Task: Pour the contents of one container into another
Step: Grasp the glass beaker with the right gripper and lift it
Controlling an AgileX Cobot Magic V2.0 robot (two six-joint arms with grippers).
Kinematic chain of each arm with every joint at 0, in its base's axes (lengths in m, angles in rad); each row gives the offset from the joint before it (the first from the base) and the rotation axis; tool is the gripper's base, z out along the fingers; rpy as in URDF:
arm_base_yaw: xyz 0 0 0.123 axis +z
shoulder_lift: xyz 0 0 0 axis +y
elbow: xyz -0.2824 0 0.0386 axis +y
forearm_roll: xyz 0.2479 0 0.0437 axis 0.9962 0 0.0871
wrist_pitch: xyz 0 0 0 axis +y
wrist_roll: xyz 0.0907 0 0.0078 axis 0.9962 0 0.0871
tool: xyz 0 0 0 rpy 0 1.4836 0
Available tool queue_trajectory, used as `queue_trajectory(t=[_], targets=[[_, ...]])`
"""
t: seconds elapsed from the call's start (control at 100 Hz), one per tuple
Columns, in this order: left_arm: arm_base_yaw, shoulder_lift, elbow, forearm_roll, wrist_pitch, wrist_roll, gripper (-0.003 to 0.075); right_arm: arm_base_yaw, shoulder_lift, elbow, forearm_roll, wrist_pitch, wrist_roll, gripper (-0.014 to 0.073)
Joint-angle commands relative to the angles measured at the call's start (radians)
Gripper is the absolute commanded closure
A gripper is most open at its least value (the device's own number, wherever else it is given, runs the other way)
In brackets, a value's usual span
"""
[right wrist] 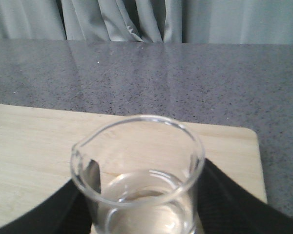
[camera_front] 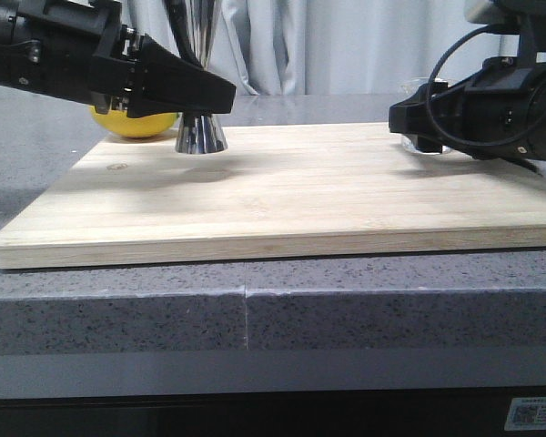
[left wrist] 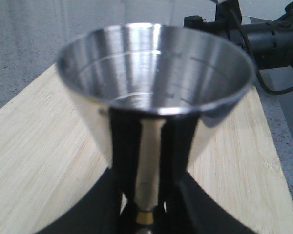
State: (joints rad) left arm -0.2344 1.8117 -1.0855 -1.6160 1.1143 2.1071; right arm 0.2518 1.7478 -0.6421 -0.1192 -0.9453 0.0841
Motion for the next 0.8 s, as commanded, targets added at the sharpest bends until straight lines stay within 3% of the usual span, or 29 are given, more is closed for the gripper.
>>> queue_trajectory(t=[0.0, 0.1, 0.41, 0.79], targets=[[-0.010, -0.057, -0.028, -0.068, 0.069, -0.010, 0.0711, -0.002, -0.034, -0.026, 0.002, -0.077, -0.004, 0.0221], [-0.010, -0.057, -0.028, -0.068, 0.069, -0.010, 0.0711, -0.002, -0.034, -0.026, 0.002, -0.077, -0.004, 0.0232], [-0.010, -0.057, -0.028, -0.068, 0.069, -0.010, 0.0711, -0.002, -0.034, -0.026, 0.002, -0.079, -0.004, 0.0407], [-0.010, -0.057, -0.028, -0.068, 0.069, -0.010, 0.0711, -0.002, -0.048, -0.026, -0.024, -0.090, -0.004, 0.0419]])
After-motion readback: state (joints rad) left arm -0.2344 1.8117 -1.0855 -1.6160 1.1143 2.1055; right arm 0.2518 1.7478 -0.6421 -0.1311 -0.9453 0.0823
